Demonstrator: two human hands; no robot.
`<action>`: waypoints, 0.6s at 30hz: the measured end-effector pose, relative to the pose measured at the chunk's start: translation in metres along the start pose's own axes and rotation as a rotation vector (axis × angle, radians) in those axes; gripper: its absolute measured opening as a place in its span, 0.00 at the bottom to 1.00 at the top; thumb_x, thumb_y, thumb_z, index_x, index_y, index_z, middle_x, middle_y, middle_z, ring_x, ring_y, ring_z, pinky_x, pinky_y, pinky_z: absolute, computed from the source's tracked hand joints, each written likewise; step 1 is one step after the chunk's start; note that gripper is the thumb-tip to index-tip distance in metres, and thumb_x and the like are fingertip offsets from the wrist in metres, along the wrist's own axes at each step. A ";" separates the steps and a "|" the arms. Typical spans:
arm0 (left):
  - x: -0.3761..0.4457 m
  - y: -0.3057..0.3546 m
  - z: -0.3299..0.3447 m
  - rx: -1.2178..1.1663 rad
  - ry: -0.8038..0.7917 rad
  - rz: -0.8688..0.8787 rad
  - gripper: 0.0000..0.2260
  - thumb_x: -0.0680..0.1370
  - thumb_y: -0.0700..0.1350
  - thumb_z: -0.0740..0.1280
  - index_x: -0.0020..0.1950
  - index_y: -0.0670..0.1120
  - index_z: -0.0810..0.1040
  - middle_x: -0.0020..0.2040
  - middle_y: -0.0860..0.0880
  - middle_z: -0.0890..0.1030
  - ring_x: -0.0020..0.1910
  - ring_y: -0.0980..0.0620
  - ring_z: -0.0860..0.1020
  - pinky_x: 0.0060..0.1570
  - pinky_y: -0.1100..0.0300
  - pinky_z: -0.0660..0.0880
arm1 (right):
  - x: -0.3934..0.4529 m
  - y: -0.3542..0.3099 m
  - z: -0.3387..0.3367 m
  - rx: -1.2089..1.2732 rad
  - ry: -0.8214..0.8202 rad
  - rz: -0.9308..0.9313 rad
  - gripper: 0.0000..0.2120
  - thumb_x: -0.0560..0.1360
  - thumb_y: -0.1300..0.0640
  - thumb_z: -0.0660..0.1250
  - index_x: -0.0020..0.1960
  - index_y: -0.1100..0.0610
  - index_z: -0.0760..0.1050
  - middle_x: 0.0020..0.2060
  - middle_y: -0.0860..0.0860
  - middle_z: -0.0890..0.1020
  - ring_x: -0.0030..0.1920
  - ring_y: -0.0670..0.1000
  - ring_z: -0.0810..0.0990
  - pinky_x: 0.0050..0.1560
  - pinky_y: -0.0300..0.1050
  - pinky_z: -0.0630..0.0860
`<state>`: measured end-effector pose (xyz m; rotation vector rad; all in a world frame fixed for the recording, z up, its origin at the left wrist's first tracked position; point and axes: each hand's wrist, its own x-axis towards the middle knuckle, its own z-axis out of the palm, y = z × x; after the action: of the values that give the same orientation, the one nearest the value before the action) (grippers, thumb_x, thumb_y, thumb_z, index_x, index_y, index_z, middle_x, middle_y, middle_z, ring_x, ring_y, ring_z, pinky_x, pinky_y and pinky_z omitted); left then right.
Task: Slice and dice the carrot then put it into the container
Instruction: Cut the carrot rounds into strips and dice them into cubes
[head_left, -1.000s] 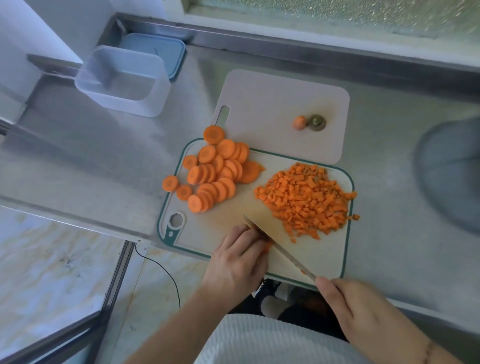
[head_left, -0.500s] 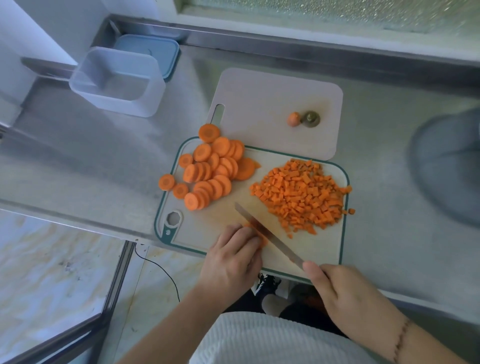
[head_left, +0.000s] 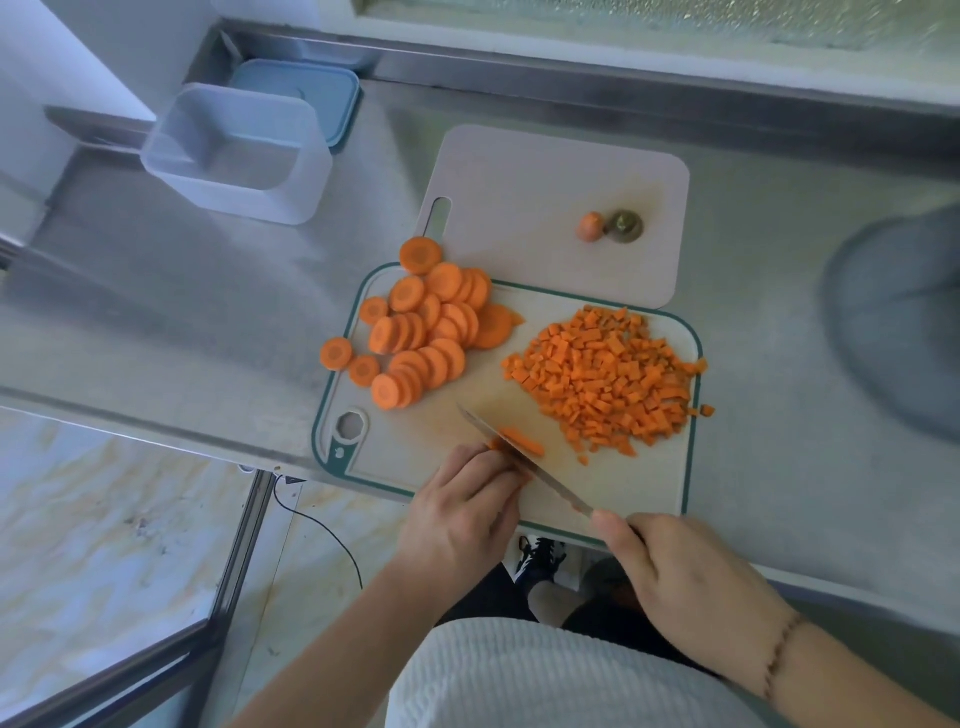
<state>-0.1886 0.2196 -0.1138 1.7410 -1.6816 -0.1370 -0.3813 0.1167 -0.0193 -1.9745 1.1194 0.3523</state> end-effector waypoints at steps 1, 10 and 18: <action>0.000 -0.002 -0.001 0.007 0.001 0.009 0.03 0.78 0.35 0.70 0.49 0.38 0.84 0.50 0.44 0.83 0.51 0.41 0.81 0.53 0.51 0.78 | -0.005 0.003 -0.002 0.017 -0.004 0.007 0.31 0.74 0.31 0.41 0.30 0.52 0.68 0.23 0.50 0.71 0.26 0.47 0.71 0.33 0.45 0.71; -0.002 0.000 0.002 -0.032 0.049 0.004 0.05 0.80 0.36 0.69 0.48 0.37 0.85 0.51 0.44 0.84 0.54 0.43 0.81 0.58 0.54 0.78 | -0.005 -0.007 0.007 -0.131 -0.053 0.015 0.32 0.75 0.32 0.38 0.34 0.51 0.70 0.27 0.49 0.74 0.28 0.46 0.72 0.33 0.41 0.70; -0.006 -0.004 -0.003 0.059 0.021 0.024 0.01 0.76 0.35 0.73 0.46 0.39 0.84 0.49 0.46 0.83 0.50 0.44 0.80 0.53 0.51 0.79 | -0.013 0.003 -0.005 0.003 -0.061 0.005 0.30 0.72 0.30 0.40 0.29 0.52 0.65 0.23 0.48 0.71 0.28 0.46 0.71 0.33 0.43 0.68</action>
<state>-0.1842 0.2258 -0.1163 1.7591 -1.7059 -0.0587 -0.3918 0.1197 -0.0108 -1.9457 1.0852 0.4110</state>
